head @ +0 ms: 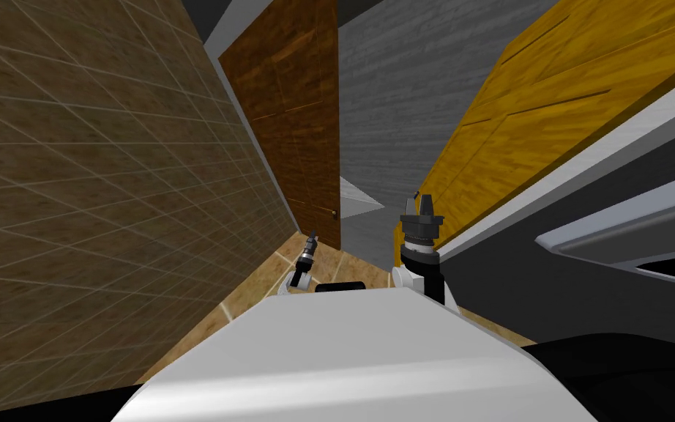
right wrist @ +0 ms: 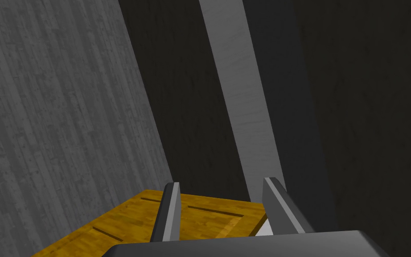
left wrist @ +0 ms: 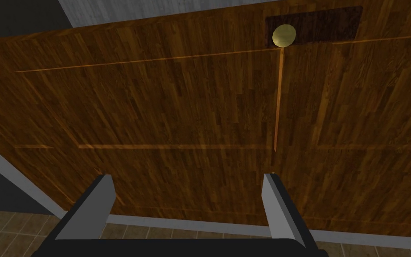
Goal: Push the door open
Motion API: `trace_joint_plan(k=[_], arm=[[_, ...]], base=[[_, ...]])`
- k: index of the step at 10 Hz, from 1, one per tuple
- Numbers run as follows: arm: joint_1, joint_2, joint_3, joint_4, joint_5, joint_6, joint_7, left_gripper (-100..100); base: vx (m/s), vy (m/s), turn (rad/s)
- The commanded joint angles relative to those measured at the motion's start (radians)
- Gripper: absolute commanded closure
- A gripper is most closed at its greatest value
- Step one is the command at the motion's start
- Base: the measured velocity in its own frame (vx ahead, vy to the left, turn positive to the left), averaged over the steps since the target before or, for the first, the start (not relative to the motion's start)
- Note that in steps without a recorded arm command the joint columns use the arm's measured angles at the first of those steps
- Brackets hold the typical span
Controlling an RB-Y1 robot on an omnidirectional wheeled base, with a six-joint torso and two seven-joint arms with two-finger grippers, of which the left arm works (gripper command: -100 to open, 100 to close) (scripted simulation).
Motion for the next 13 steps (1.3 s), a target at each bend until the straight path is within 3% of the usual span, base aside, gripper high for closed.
trace_joint_plan(k=[1, 2, 6, 9, 13], arm=[[-0.01, 0.001, -0.008, 0.029, -0.003, -0.006, 0.01, -100], [-0.026, -0.002, -0.016, 0.071, -0.006, -0.015, 0.018, -100], [-0.055, -0.008, -0.031, 0.149, -0.012, -0.031, 0.034, -100], [-0.088, -0.018, -0.049, 0.236, -0.019, -0.05, 0.052, -100], [-0.116, -0.028, -0.064, 0.309, -0.025, -0.066, 0.067, -100]], base=[[0.085, 0.022, -0.077], [0.12, 0.049, -0.103], [0.106, 0.045, -0.059], [0.125, 0.05, -0.08], [0.097, 0.046, -0.053]])
